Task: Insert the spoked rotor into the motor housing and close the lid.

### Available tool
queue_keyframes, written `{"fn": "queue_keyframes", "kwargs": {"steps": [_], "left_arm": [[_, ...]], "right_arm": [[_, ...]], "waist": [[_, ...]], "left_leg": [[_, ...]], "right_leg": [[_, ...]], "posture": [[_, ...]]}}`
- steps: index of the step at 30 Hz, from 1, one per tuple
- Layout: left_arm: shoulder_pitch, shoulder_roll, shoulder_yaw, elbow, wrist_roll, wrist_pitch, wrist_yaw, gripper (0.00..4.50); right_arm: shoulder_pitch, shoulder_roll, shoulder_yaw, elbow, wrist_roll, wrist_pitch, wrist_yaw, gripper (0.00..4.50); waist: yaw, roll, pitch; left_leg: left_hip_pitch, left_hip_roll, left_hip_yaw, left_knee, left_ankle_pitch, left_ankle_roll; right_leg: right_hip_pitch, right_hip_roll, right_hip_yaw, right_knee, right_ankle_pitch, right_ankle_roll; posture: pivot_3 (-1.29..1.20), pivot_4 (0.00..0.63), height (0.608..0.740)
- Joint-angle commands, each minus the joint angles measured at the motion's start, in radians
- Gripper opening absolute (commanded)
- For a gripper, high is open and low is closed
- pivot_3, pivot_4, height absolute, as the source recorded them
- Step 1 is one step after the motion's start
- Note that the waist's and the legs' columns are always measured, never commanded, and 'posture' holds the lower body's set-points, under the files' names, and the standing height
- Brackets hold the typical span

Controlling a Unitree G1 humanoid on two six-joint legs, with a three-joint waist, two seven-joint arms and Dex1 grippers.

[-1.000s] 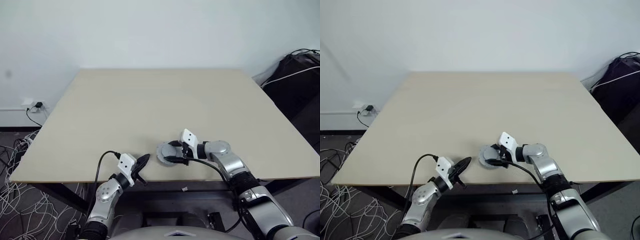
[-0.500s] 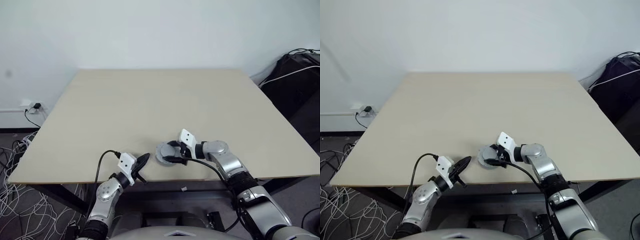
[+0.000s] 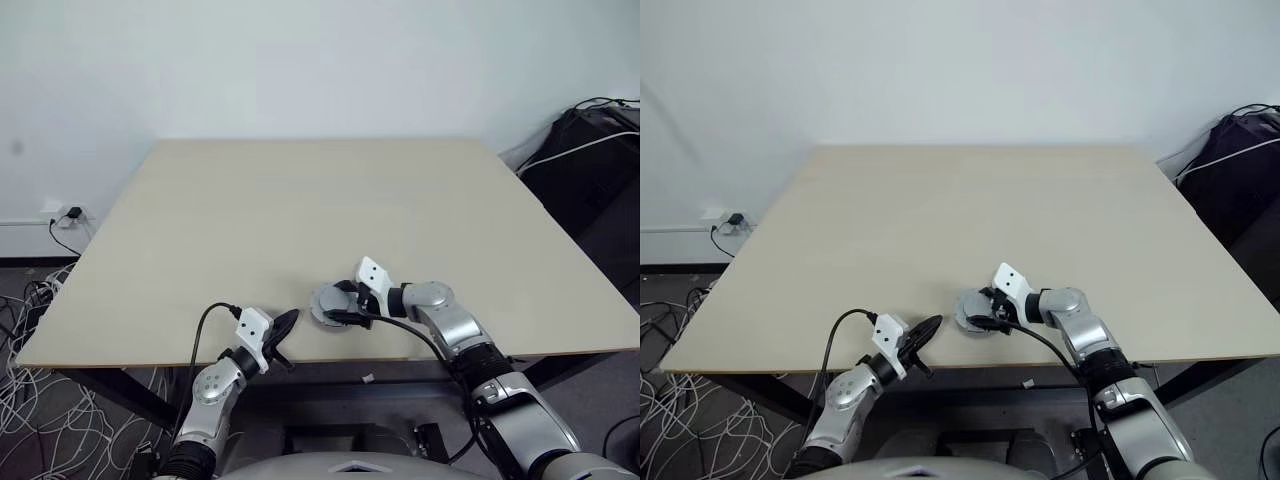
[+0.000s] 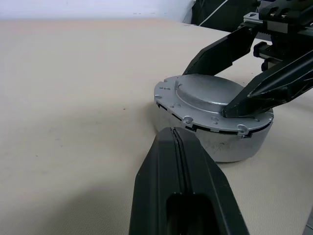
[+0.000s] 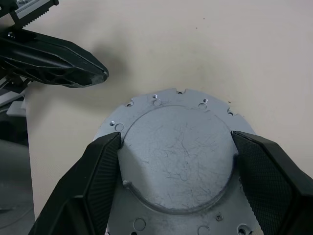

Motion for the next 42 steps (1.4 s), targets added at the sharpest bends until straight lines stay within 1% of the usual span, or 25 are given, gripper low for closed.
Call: {"fn": "queue_keyframes", "kwargs": {"steps": [1, 10, 22, 30, 34, 37, 42], "left_arm": [[-0.014, 0.0, -0.004, -0.016, 0.005, -0.017, -0.001, 0.0], [-0.013, -0.002, -0.004, -0.013, 0.006, -0.018, -0.001, 0.0], [-0.036, 0.001, 0.008, 0.069, 0.002, -0.061, -0.017, 0.0], [-0.038, 0.002, 0.012, 0.102, 0.001, -0.091, -0.026, 0.0], [-0.008, -0.004, -0.004, 0.057, 0.009, -0.088, -0.015, 0.0], [0.037, -0.007, -0.022, -0.013, 0.018, -0.076, -0.004, 0.0], [0.126, -0.003, -0.059, -0.157, 0.033, -0.038, 0.022, 0.0]], "right_arm": [[-0.013, -0.023, 0.01, 0.015, -0.031, 0.027, 0.009, 3.28], [-0.018, -0.032, 0.015, 0.02, -0.039, 0.037, 0.012, 3.28], [-0.018, -0.045, 0.029, 0.026, -0.051, 0.034, 0.025, 3.28], [-0.019, -0.046, 0.031, 0.034, -0.067, 0.004, -0.003, 3.28], [-0.02, -0.043, 0.029, 0.037, -0.067, 0.009, -0.012, 3.28], [-0.023, -0.047, 0.038, 0.035, -0.069, 0.029, -0.003, 3.28], [-0.024, -0.054, 0.055, 0.025, -0.061, 0.095, 0.035, 3.28]], "waist": [[0.0, 0.0, 0.0], [0.001, 0.0, -0.001], [0.003, 0.002, -0.002], [0.003, 0.003, -0.003], [0.002, 0.004, -0.004], [0.002, 0.005, -0.004], [0.005, 0.008, -0.007]], "left_leg": [[0.0, 0.0, 0.0, 0.0, 0.0, 0.0], [0.0, 0.0, 0.0, 0.0, 0.0, 0.0], [0.0, 0.0, 0.0, 0.0, 0.0, 0.0], [0.0, 0.0, 0.0, 0.0, 0.0, 0.0], [0.0, 0.0, 0.0, 0.0, 0.0, 0.0], [0.0, 0.0, 0.0, 0.0, 0.0, 0.0], [0.0, 0.0, 0.0, 0.0, 0.0, 0.0]], "right_leg": [[0.0, 0.0, 0.0, 0.0, 0.0, 0.0], [0.0, 0.0, 0.0, 0.0, 0.0, 0.0], [0.0, 0.0, 0.0, 0.0, 0.0, 0.0], [0.0, 0.0, 0.0, 0.0, 0.0, 0.0], [0.0, -0.001, 0.0, 0.0, 0.0, 0.0], [0.0, -0.004, 0.001, 0.0, 0.0, 0.0], [0.0, -0.005, 0.001, 0.0, 0.0, 0.0]], "posture": [[0.0, 0.0, 0.74], [0.0, 0.0, 0.74], [0.0, 0.0, 0.74], [0.0, 0.0, 0.74], [0.0, 0.0, 0.74], [0.0, 0.0, 0.74], [0.0, 0.0, 0.74]]}}
